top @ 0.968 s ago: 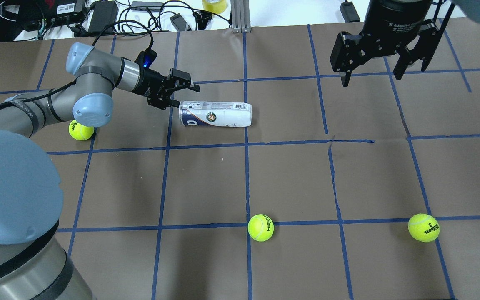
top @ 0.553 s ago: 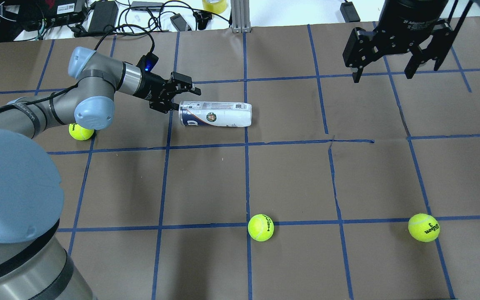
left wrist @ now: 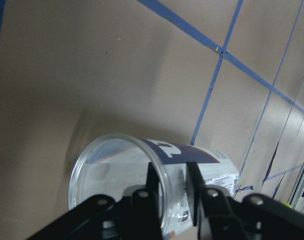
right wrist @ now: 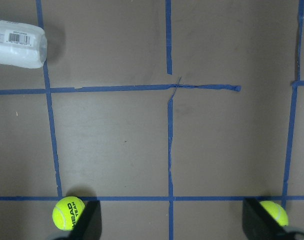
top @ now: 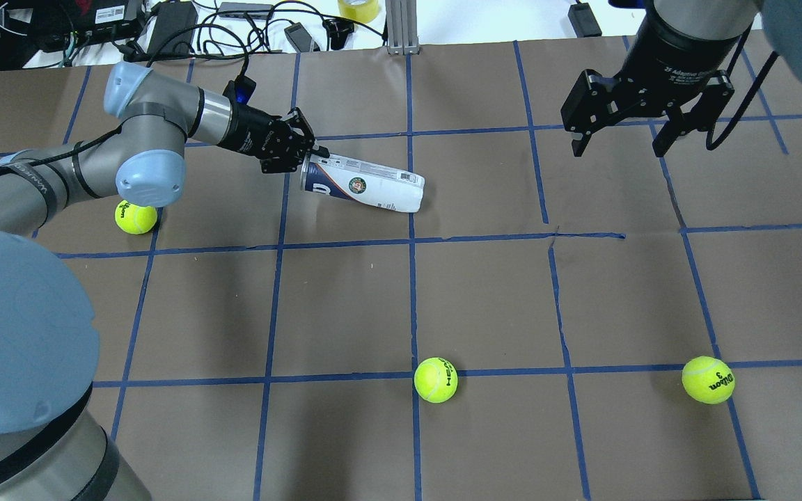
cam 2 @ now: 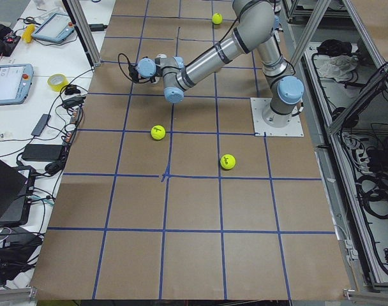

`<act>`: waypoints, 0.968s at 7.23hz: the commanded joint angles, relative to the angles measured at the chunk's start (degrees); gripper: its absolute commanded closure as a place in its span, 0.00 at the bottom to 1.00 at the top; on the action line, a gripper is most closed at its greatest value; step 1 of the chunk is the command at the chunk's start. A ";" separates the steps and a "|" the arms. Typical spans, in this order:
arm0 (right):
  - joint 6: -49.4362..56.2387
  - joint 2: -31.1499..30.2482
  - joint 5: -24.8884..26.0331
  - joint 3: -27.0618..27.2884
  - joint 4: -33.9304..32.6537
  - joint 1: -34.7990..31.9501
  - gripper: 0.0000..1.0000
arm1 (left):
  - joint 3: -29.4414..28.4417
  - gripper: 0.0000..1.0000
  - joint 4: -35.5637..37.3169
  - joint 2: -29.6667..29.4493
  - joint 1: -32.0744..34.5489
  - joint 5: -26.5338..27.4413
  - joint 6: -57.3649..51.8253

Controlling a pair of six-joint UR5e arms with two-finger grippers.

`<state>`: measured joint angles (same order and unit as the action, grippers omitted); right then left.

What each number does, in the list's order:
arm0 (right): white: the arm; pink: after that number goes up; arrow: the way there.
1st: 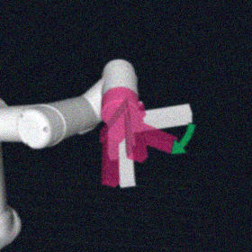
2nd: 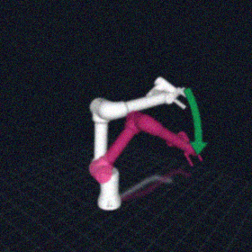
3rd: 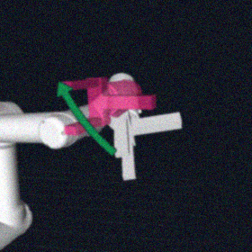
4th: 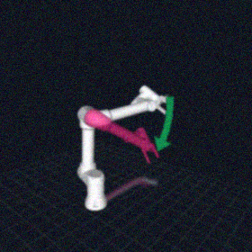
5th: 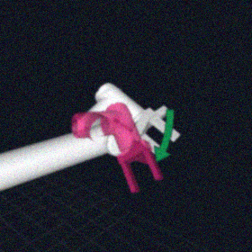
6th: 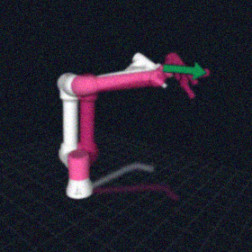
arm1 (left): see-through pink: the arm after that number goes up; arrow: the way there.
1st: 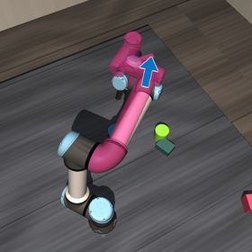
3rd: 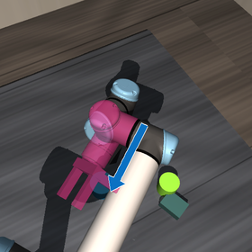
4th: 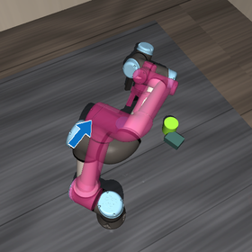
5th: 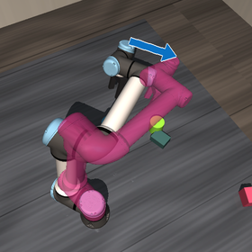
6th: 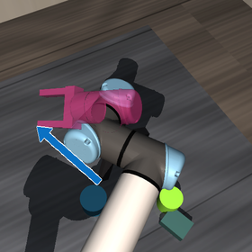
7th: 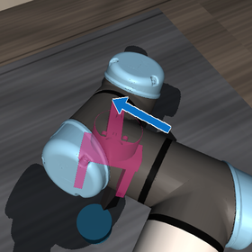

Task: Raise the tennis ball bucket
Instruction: 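Grasp the can's open end with the left gripper and tilt it upright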

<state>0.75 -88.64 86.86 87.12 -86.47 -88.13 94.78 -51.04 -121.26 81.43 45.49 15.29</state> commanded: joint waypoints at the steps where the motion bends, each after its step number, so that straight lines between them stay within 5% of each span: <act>1: 0.13 -0.04 -0.11 0.51 -1.42 -0.03 0.00 | -7.73 1.00 -0.55 3.56 2.84 11.91 7.01; 4: 0.48 -0.04 -0.11 -0.81 -1.33 0.06 0.00 | -19.61 1.00 -9.24 5.33 9.69 30.85 6.25; 6: 0.57 -0.21 -0.20 -0.72 -1.51 0.06 0.00 | -19.81 1.00 -8.46 4.64 17.49 50.74 -6.86; 7: 0.57 -0.13 -0.03 -0.46 -1.42 0.06 0.00 | -19.29 1.00 -8.46 3.94 20.06 53.89 -7.64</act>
<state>1.30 -88.82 86.71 86.45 -87.88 -88.10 75.31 -59.46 -116.60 97.50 92.15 11.55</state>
